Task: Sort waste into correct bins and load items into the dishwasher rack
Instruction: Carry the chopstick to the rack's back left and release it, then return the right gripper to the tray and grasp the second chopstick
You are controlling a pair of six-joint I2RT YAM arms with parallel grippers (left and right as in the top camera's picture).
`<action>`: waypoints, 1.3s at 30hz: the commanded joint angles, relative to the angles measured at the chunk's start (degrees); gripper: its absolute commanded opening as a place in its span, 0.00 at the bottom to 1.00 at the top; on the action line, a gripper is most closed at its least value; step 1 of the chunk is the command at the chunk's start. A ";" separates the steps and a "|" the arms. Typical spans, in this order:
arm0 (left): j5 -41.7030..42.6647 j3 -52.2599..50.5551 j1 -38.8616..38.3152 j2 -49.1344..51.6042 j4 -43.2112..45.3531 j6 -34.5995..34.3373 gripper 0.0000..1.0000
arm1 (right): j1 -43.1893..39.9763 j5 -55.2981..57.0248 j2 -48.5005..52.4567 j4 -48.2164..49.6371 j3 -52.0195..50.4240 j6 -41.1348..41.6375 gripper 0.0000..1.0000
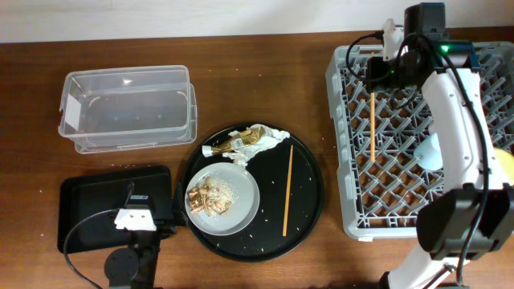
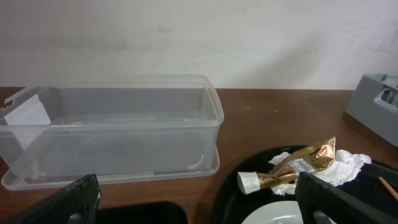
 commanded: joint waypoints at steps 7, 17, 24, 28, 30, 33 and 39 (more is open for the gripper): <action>0.24 -0.15 0.26 -0.24 -0.35 0.90 1.00 | -0.17 -3.02 6.40 2.21 -0.74 -0.24 0.34; 0.24 -0.15 0.26 -0.24 -0.35 0.87 1.00 | 0.15 -6.86 3.85 -6.47 -0.72 4.98 0.52; 0.24 -0.15 0.26 -0.24 -0.35 0.90 1.00 | 7.32 -9.22 0.48 -17.11 -0.85 9.05 0.45; 0.24 -0.15 0.26 -0.24 -0.35 0.90 1.00 | 15.13 -3.30 0.52 -17.29 -2.34 14.82 0.45; 0.24 -0.15 0.26 -0.24 -0.35 0.87 1.00 | 18.86 2.19 0.55 -16.85 -3.52 18.47 0.48; 0.24 -0.15 0.26 -0.24 -0.35 0.87 1.00 | 23.54 10.03 0.55 -15.63 -6.91 26.82 0.51; 0.24 -0.15 0.26 -0.24 -0.35 0.90 1.00 | 29.00 7.52 0.55 -4.52 -18.60 32.33 0.52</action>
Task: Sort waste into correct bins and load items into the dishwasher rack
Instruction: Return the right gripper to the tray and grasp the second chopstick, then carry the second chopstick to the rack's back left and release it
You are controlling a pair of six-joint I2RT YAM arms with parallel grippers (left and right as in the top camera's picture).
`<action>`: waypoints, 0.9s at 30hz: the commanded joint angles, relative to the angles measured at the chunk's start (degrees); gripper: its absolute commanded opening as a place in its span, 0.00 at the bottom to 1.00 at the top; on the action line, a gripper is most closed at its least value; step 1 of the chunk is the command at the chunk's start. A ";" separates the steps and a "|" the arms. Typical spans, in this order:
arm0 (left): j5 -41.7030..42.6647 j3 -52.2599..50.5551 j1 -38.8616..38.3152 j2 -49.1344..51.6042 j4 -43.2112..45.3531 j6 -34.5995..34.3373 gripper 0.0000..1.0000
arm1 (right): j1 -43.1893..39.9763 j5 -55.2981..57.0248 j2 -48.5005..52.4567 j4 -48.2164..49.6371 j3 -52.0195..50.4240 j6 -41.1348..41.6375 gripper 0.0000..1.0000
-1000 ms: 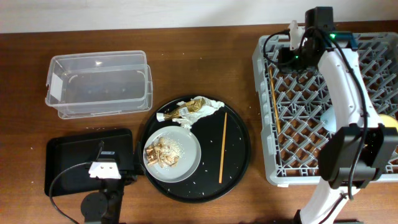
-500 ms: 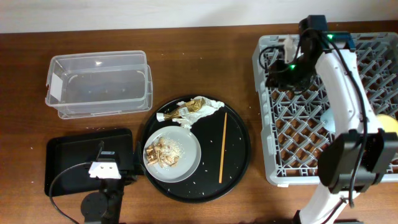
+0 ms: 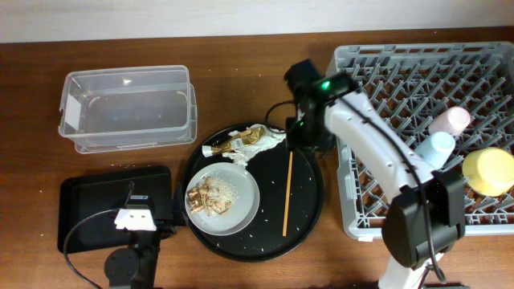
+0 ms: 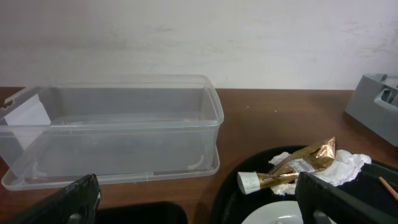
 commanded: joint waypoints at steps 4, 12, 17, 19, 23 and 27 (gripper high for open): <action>0.26 -0.15 0.26 -0.24 -0.35 0.90 0.99 | 5.07 -0.83 -0.92 13.07 -14.51 6.84 0.48; 0.26 -0.15 0.26 -0.24 -0.35 0.90 1.00 | 6.88 1.25 -0.07 20.90 -22.99 11.02 0.38; 0.26 -0.15 0.26 -0.24 -0.35 0.90 1.00 | 7.13 3.13 1.05 21.14 -23.50 11.04 0.33; 0.26 -0.15 0.26 -0.24 -0.35 0.90 0.99 | 7.52 3.72 1.05 21.33 -23.50 11.06 0.29; 0.26 -0.15 0.26 -0.24 -0.35 0.87 1.00 | 8.44 4.48 1.05 21.79 -23.58 12.35 0.26; 0.26 -0.15 0.26 -0.24 -0.35 0.90 1.00 | 9.35 4.59 1.05 24.15 -25.31 12.52 0.26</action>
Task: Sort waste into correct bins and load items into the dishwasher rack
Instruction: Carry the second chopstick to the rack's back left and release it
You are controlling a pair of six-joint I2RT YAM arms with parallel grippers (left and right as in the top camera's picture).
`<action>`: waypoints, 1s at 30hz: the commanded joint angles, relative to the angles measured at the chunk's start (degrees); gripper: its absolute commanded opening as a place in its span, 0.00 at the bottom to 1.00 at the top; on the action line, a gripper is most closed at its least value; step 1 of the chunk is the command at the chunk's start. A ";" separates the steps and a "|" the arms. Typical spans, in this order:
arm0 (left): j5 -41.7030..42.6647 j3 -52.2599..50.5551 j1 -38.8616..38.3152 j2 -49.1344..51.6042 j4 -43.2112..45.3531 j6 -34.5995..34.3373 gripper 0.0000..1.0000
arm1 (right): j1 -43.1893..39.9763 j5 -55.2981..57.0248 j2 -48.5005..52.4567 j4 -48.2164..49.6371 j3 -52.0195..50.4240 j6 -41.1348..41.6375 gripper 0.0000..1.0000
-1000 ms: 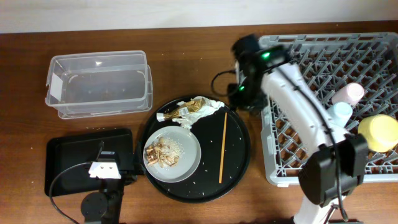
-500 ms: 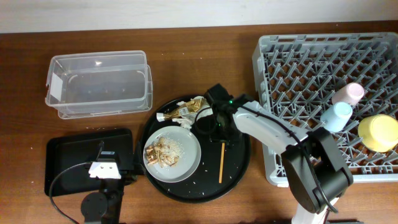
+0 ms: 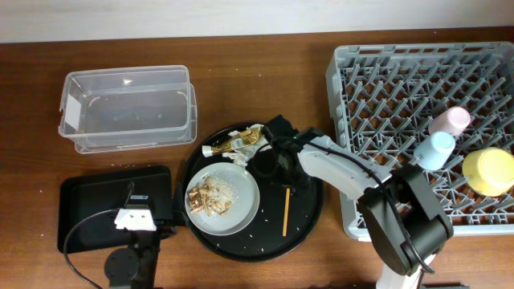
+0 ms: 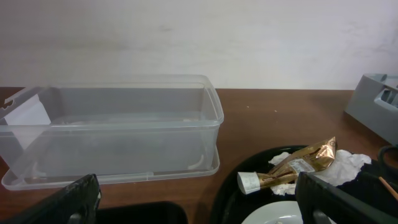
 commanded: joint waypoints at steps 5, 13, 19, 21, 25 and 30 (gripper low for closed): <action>0.24 -0.15 0.26 -0.24 -0.35 0.90 1.00 | 1.01 1.49 0.66 0.92 -2.05 1.64 0.18; 0.24 -0.15 0.26 -0.24 -0.35 0.87 1.00 | 0.22 1.51 -0.17 -4.04 2.16 0.85 0.04; 0.24 -0.15 0.26 -0.24 -0.35 0.90 1.00 | -7.21 1.51 -4.17 -18.18 18.99 -7.76 0.04; 0.24 -0.15 0.26 -0.24 -0.35 0.90 1.00 | -10.86 1.53 -5.22 -23.15 26.51 -13.42 0.04; 0.24 -0.15 0.26 -0.24 -0.35 0.90 1.00 | -18.60 1.51 -5.66 -29.03 38.86 -22.49 0.04; 0.24 -0.15 0.26 -0.24 -0.35 0.90 1.00 | -27.61 1.49 -5.53 -27.47 42.93 -32.72 0.04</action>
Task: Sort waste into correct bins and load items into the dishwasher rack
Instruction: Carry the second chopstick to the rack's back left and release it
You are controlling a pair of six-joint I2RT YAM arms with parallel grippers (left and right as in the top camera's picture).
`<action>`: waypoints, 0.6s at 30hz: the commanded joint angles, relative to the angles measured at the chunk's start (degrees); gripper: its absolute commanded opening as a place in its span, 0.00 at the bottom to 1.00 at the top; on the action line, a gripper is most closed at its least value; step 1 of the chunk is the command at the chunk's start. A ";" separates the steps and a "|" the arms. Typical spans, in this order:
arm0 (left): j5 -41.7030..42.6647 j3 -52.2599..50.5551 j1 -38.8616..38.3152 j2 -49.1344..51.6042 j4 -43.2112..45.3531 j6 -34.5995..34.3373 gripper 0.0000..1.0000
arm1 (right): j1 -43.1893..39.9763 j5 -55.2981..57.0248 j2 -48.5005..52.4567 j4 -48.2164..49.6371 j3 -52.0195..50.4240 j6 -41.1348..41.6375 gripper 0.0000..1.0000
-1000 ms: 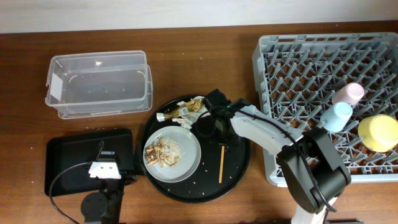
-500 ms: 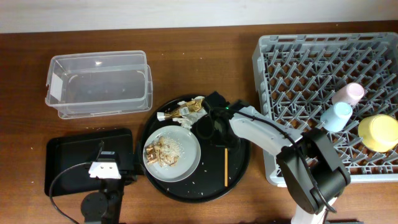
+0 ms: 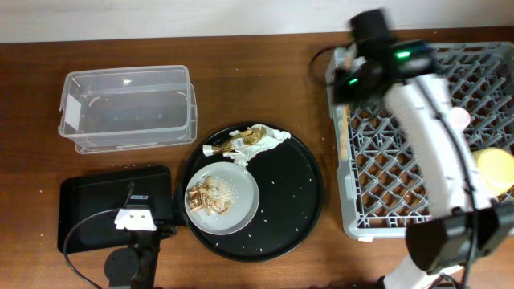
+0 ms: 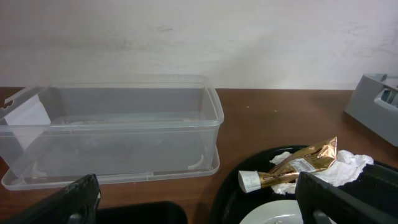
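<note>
My right gripper hangs blurred over the top left corner of the grey dishwasher rack; its jaws and the chopstick are hidden under the wrist. The black round tray carries a white plate with food scraps, a gold wrapper and a crumpled napkin, and no chopstick. My left gripper stands open and empty, low in front of the tray's left rim.
A clear plastic bin stands at the back left. A black bin lies at the front left, under my left arm. A yellow cup and a pink cup sit at the rack's right side.
My right gripper was down on the chopstick in the tray; now it is over the rack's top left corner, and the chopstick has gone from the tray. The left arm has not moved.
My right gripper was at the rack's far end with one chopstick lying in the rack. Then it was over the tray's back edge, then down on the second chopstick. Now it is back at the rack and the tray holds no chopstick.
</note>
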 commanded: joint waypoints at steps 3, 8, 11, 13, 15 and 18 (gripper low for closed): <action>0.24 -0.15 0.26 -0.24 -0.35 0.90 0.99 | -7.15 0.28 1.40 2.03 0.68 -10.88 0.04; 0.24 -0.15 0.26 -0.24 -0.35 0.90 1.00 | -8.68 -2.23 4.44 7.34 -2.54 -10.86 0.04; 0.24 -0.15 0.26 -0.24 -0.35 0.87 1.00 | -8.63 -4.15 6.10 10.10 -4.28 -10.82 0.07; 0.24 -0.15 0.26 -0.24 -0.35 0.90 1.00 | -8.57 -4.48 6.97 11.85 -5.79 -10.64 0.13; 0.24 -0.15 0.26 -0.24 -0.35 0.90 1.00 | -8.57 -4.52 7.72 12.48 -6.56 -10.62 0.20; 0.24 -0.15 0.26 -0.24 -0.35 0.90 0.99 | -8.57 -4.52 8.63 11.74 -6.75 -10.62 0.29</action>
